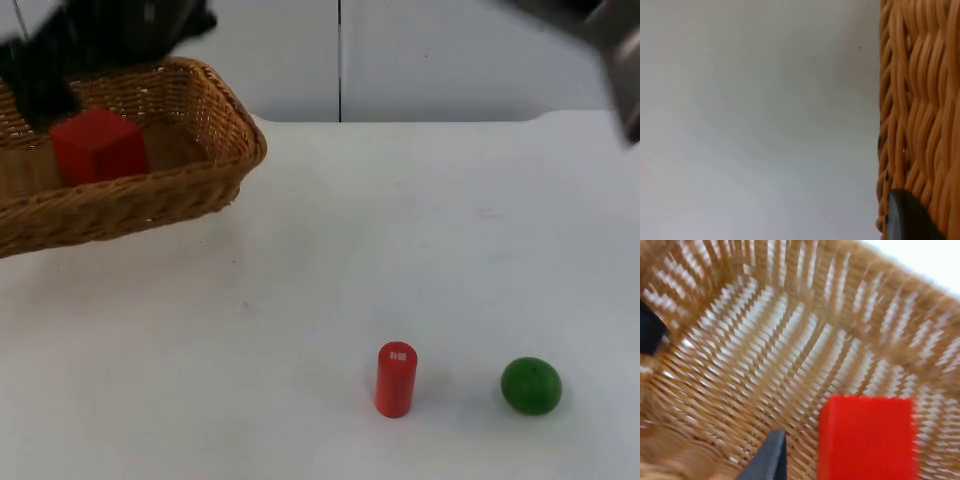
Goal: Pick up the basket with the left hand and place the object to the left of the red cylinder into the basket with the right hand.
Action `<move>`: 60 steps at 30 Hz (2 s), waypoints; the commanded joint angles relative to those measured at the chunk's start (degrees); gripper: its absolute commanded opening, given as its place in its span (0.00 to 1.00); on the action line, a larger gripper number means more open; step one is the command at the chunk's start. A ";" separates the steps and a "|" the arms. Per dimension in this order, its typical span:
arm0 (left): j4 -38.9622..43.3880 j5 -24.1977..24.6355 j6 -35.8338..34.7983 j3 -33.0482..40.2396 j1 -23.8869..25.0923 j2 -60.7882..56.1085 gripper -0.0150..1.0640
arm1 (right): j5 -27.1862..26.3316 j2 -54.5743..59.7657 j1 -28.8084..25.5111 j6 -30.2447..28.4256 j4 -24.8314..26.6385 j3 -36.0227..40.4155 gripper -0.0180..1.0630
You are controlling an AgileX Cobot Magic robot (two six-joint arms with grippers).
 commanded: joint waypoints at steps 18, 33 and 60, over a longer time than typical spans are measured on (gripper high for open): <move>-1.83 1.14 1.59 -0.10 0.17 -0.58 0.01 | 11.45 -20.97 -0.29 0.82 0.16 -0.19 0.99; -1.95 0.87 2.70 -0.10 0.17 -0.58 0.01 | 5.84 -24.30 -0.29 0.92 -0.21 15.91 0.99; -3.08 -3.24 3.31 -0.10 -4.42 6.89 0.01 | -15.87 -66.24 -0.29 5.17 -0.09 83.71 0.99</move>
